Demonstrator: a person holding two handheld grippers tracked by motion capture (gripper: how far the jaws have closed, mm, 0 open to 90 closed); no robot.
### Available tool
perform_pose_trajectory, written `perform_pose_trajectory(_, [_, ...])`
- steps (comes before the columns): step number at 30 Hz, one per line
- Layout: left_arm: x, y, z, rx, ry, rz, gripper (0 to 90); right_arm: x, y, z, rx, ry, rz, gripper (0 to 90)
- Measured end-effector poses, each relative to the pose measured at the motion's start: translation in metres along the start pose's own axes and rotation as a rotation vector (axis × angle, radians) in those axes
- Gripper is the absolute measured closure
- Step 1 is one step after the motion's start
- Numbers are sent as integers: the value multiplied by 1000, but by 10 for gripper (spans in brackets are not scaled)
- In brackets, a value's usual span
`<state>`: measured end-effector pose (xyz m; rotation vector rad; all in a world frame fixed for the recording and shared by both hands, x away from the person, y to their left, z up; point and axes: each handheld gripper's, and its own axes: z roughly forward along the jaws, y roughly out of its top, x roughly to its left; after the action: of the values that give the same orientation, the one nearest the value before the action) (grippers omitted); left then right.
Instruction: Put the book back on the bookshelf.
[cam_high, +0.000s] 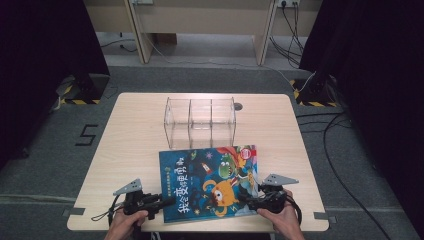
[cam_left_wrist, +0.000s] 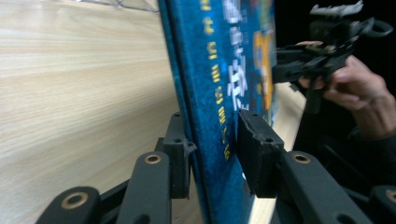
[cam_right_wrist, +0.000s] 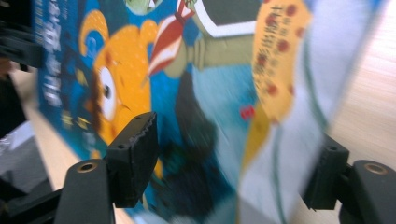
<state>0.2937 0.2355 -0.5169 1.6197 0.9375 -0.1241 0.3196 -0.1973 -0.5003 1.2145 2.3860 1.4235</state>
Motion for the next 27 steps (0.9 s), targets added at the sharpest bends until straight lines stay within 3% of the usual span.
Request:
perform_pose_trajectory(3, [0,1,-1,-16,-22,-32,656,-3,-5,-3,26,-19,-10,338])
perform_pose_trajectory(5, [0,0,-1,-30,-32,-55,654,-8,-10,-1,34,16,47,336])
perform_pose_trajectory(6, [0,0,-1,-34,-35,-57,654,-12,-12,0,30,42,69,339])
perform_pose_trajectory(15, [-9,5,1,-44,-2,-43,649,-8,-12,-3,25,20,63,336])
perform_pose_trajectory(20, [-8,7,3,-46,-16,-53,647,-9,-13,-4,19,26,74,335])
perform_pose_trajectory(21, [-8,8,4,-42,-21,-53,645,-9,-14,-4,18,28,82,335])
perform_pose_trajectory(23, [-7,7,10,-34,-69,-84,655,-10,-15,-4,20,36,87,335])
perform_pose_trajectory(25, [-9,6,16,-19,-84,-84,667,-9,-15,-3,23,49,89,336])
perform_pose_trajectory(27, [-15,6,22,-43,-96,-116,694,-3,-15,1,33,73,77,333])
